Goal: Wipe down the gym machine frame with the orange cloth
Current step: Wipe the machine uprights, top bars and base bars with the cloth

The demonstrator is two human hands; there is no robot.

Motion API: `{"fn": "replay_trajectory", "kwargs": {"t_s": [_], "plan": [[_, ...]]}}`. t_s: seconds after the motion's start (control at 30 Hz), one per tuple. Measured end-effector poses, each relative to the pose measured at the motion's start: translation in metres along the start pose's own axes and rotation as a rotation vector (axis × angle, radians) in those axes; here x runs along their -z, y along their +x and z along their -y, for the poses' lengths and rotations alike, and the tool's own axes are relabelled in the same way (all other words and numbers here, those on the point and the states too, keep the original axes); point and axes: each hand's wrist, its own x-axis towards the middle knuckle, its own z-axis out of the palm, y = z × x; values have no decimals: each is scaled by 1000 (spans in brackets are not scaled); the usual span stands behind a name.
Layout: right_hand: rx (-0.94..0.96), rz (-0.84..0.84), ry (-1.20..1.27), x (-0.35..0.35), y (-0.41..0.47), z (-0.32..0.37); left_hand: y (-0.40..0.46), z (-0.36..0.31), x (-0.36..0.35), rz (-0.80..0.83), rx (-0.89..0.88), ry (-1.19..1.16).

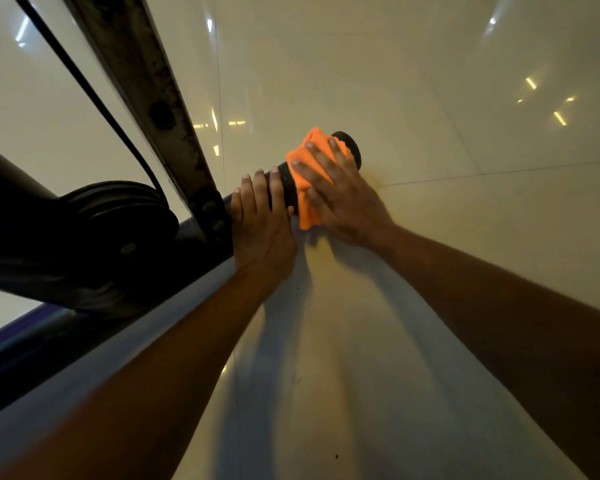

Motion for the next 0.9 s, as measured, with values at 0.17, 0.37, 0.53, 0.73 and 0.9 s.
{"fn": "replay_trajectory", "kwargs": {"t_s": [0.17, 0.37, 0.53, 0.73, 0.9], "plan": [[-303, -17, 82, 5, 11, 2, -1, 0, 0, 2, -8, -35], [-112, 28, 55, 7, 6, -4, -2, 0, 6, 20, -4, -64], [-359, 12, 179, 18, 11, 18, -2, -2, 12, 30, -8, -124], [-379, 18, 210, 39, -7, 31, -12, 13, 35, 100, -133, -322], [-507, 43, 321, 69, -56, 81, -40, 28, 81, 290, -206, -441]]}}
